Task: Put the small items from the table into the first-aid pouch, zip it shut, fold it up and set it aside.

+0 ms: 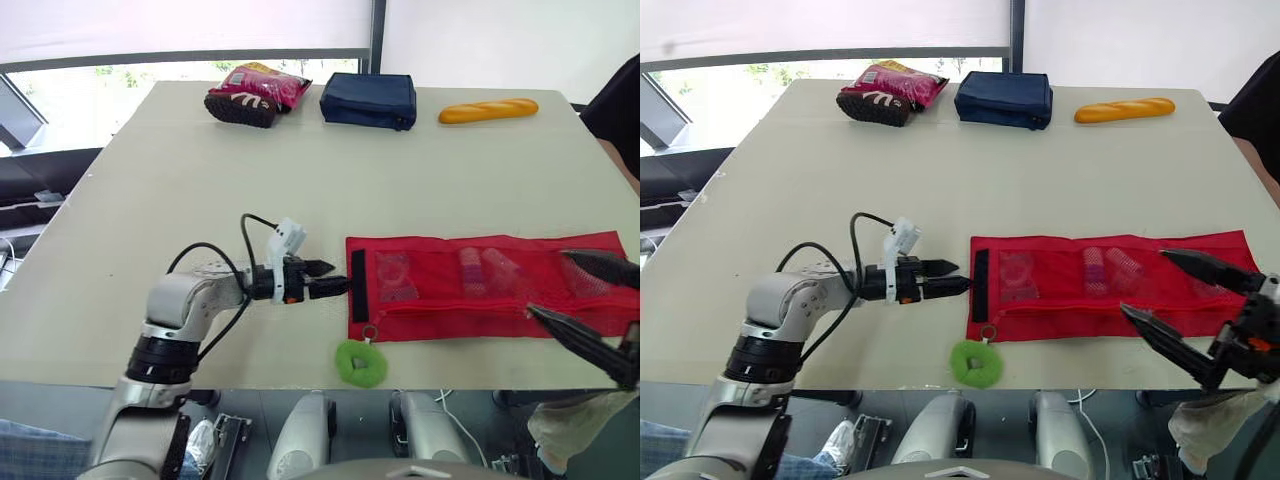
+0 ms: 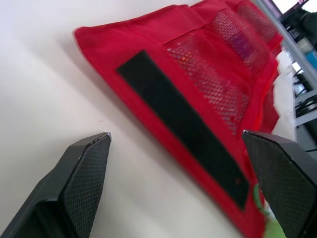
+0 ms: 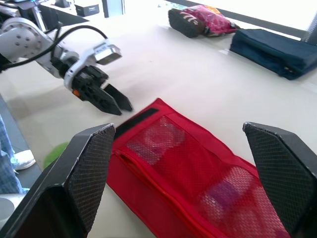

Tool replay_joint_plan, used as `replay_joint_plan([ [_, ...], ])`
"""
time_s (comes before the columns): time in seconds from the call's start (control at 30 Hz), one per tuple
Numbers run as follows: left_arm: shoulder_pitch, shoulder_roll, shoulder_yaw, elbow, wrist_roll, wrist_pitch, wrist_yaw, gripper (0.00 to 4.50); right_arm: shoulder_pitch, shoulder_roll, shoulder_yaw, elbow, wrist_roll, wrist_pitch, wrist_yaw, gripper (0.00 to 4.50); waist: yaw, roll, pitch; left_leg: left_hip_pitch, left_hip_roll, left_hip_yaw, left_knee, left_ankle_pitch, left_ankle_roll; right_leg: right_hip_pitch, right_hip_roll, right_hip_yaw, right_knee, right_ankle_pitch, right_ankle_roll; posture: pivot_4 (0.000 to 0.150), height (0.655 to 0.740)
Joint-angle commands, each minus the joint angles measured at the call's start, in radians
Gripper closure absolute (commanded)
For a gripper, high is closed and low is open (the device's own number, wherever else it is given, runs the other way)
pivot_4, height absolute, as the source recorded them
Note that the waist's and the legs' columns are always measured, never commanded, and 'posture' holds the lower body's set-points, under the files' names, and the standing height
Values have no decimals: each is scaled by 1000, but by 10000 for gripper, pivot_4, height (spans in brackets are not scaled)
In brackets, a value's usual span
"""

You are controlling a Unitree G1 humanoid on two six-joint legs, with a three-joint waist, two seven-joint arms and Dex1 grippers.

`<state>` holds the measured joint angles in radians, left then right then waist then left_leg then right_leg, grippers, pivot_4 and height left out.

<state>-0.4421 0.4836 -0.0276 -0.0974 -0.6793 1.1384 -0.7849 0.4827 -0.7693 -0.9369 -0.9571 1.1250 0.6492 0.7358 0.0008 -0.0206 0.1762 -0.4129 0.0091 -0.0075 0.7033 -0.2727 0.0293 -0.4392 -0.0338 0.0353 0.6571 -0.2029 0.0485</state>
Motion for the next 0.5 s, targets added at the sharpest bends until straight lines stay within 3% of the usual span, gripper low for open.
replay_joint_plan([
  [0.03, -3, -62, -5, 13, -53, 135, 57, 0, -2, -6, -7, -14, 6, -45, -38, 925, 5, 0, 0, 0, 0, 0, 0, 0, 0, 1, 0, 0, 0, 0, 0, 1500, 7105],
  [0.43, -34, -185, 144, 85, -190, 305, 93, 0, 35, -30, -22, -36, 56, -84, -78, 925, 13, 0, -2, 1, -1, 0, 0, 0, 0, 1, 0, -1, 0, 0, -1, 1500, 7105],
  [0.5, -38, -191, 157, 90, -192, 308, 100, 8090, 47, -32, -28, -38, 65, -91, -78, 0, 12, 0, -1, 1, -1, 0, 0, 0, 0, 1, 0, -1, 0, 0, -1, 1500, 7105],
])
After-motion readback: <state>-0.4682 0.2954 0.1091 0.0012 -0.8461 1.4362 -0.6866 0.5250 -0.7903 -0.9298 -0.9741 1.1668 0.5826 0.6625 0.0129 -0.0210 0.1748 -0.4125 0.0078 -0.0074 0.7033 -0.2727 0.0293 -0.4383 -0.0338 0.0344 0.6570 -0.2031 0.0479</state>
